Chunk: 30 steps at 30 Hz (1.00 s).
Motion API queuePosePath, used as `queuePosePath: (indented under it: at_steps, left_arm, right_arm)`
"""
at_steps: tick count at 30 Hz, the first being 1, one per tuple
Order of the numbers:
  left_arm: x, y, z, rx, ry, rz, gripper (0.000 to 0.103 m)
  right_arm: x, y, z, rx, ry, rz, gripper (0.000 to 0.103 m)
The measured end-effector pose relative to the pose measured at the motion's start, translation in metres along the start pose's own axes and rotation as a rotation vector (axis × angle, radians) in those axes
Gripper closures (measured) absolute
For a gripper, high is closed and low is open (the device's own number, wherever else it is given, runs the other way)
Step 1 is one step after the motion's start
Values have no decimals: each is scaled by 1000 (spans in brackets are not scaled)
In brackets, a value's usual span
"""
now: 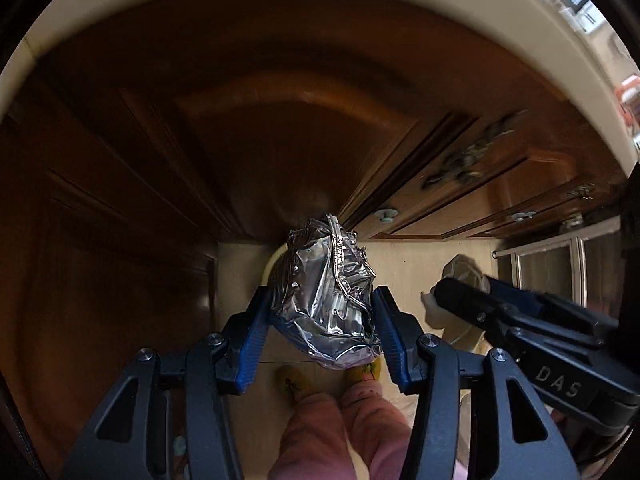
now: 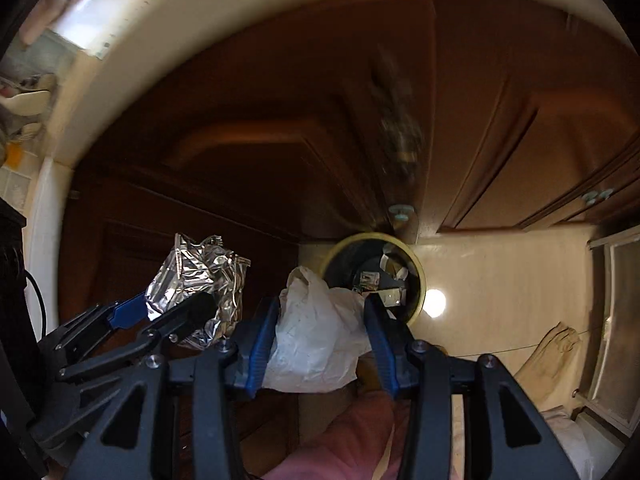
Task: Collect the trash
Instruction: 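Lift both items off the counter and carry them down to the black bin, then open both grippers over the black bin to drop the items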
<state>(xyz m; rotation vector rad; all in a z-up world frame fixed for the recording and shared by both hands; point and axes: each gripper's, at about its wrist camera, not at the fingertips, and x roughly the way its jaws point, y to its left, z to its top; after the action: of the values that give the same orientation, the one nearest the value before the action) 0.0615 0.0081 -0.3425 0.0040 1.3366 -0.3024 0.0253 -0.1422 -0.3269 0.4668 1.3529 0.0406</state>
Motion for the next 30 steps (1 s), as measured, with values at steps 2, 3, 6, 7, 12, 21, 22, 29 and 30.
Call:
queuePosePath:
  at_steps: [2,3,6,7,12,21,22,29,30]
  left_arm:
    - [26,3,-3,-11,8,0,54]
    - [41,4,-5,-18,14,1,53]
    - [83,11,-9,-45,36,-2,53]
    - [97,14,-10,-56,45,-2,53]
    - [151,29,-15,-71,74,2,53]
    - [209,42,-16,-98,134,1,32]
    - [209,44,-17,-99,133,5,25]
    - [195,37,-22,-84,120,45,21]
    - [191,34,-22,-83,117,48,21]
  right_arm:
    - [24,-13,1,7,13,2,58]
    - [36,-19,1,11,20,4,57]
    - [70,-38,0,25,40,13,57]
    - [84,-45,0,28,47,12,57]
    - [137,-69,3,45,82,5,54]
    - [197,-95,4,80,137,21,46]
    - [198,-96,2,84,139,21,46]
    - [179,-90,-4,83,148,28,45]
    - [175,-89,-4,81,147,27,45]
